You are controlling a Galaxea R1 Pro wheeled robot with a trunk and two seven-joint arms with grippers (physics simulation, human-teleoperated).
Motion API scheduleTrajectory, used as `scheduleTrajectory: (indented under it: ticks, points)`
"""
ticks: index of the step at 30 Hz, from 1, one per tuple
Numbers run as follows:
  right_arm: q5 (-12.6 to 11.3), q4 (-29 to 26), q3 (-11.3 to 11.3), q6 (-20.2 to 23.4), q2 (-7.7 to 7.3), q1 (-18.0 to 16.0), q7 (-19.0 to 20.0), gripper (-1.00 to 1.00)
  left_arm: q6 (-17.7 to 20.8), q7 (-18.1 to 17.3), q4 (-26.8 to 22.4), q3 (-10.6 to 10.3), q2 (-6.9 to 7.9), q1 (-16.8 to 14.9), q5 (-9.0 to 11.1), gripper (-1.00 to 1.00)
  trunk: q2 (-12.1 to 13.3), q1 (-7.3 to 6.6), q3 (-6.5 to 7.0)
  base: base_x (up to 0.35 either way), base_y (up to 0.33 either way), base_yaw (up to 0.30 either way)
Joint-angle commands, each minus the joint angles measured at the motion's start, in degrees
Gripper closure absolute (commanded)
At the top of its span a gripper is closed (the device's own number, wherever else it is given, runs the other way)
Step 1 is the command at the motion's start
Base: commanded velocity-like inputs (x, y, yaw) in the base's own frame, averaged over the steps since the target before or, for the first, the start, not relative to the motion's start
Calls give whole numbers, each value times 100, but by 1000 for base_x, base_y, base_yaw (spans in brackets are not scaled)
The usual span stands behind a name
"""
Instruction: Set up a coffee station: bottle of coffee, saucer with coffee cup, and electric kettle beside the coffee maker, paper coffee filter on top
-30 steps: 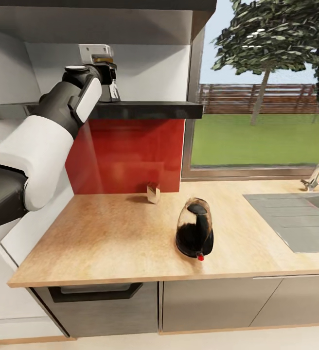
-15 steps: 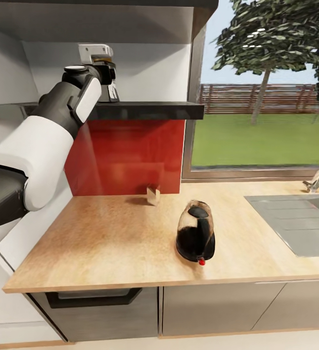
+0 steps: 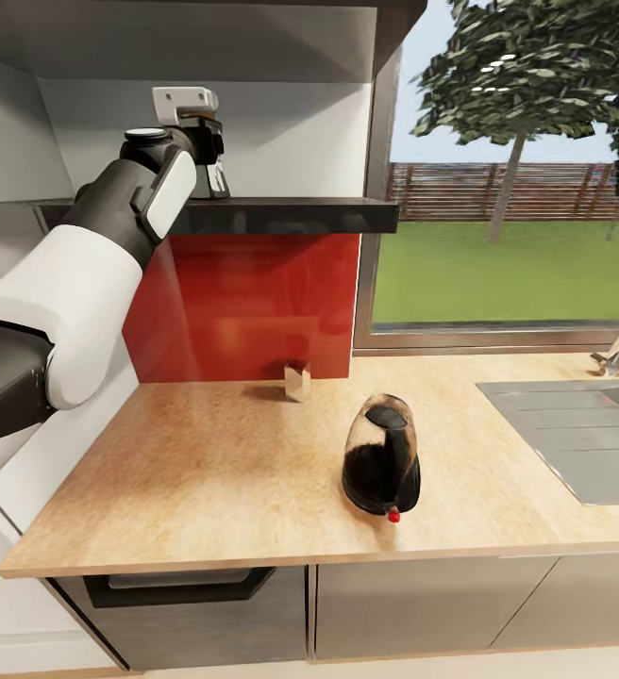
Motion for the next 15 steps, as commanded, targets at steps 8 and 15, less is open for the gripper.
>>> scheduleTrajectory:
  ticks: [8,15]
  points:
    - [60,2,-41,-17,3,-3,-4,-100,27,52,1,-39,13,2,61,-100,-12,3,-12,86,0,0]
    - [60,2,-41,-20,3,-3,-4,-100,20,52,3,-39,17,3,61,-100,-12,3,-12,150,0,0]
